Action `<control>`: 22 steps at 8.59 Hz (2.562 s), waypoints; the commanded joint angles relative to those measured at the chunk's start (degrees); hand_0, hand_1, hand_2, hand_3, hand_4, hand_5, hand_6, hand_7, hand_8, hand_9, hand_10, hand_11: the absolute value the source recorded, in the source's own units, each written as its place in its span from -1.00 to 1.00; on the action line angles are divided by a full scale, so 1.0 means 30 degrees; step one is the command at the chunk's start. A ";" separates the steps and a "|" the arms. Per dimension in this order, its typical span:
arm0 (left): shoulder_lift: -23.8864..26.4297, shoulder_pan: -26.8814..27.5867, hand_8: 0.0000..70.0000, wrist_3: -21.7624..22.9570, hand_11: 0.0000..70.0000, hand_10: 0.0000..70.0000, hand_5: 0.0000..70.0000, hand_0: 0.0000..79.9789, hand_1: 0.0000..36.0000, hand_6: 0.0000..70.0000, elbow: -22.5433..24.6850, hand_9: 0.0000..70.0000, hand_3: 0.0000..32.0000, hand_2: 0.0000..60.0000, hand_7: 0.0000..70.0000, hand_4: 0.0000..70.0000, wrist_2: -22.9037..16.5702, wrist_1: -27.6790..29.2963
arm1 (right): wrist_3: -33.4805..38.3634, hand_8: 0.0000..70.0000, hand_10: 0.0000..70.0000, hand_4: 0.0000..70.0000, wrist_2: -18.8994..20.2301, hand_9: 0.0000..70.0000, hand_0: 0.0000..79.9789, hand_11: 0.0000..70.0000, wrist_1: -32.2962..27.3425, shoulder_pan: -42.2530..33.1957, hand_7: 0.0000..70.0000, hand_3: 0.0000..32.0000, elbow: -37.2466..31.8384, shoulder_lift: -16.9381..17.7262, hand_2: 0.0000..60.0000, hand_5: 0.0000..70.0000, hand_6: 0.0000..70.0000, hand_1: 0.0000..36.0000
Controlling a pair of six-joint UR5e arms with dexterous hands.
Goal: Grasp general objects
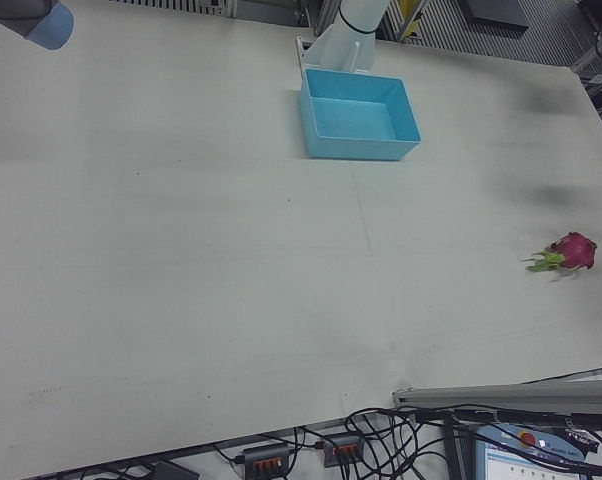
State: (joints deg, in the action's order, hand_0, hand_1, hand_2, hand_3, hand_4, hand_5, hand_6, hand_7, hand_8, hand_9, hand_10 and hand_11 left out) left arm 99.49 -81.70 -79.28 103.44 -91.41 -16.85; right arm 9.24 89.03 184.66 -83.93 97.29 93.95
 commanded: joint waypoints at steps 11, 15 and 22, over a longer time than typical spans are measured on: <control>0.0997 0.0077 -0.64 -0.1200 -0.47 -0.71 0.96 0.50 1.00 -0.69 0.0322 -0.65 -0.76 1.00 -0.31 -0.86 -0.0467 -0.3813 | -0.0003 -1.00 -1.00 -1.00 0.0000 -1.00 -1.00 -1.00 0.0029 -0.0029 -1.00 -1.00 0.0029 -0.0027 -1.00 -1.00 -1.00 -1.00; 0.0937 0.1947 -0.64 -0.3047 -0.48 -0.71 0.93 0.49 1.00 -0.74 0.0649 -0.66 -0.69 1.00 -0.35 -0.91 -0.0471 -0.4727 | -0.0003 -1.00 -1.00 -1.00 0.0000 -1.00 -1.00 -1.00 0.0029 -0.0030 -1.00 -1.00 0.0029 -0.0027 -1.00 -1.00 -1.00 -1.00; 0.0879 0.3299 -0.65 -0.2842 -0.53 -0.73 1.00 0.38 0.91 -0.73 -0.1461 -0.67 -0.71 1.00 -0.34 -0.91 0.0822 -0.3697 | 0.0026 -1.00 -1.00 -1.00 0.0000 -1.00 -1.00 -1.00 0.0000 -0.0029 -1.00 -1.00 0.0029 0.0002 -1.00 -1.00 -1.00 -1.00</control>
State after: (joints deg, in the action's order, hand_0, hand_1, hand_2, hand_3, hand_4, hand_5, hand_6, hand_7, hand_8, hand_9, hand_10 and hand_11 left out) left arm 102.16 -71.86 -87.96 100.12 -88.57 -27.25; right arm 9.23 89.03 184.66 -83.99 97.31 93.91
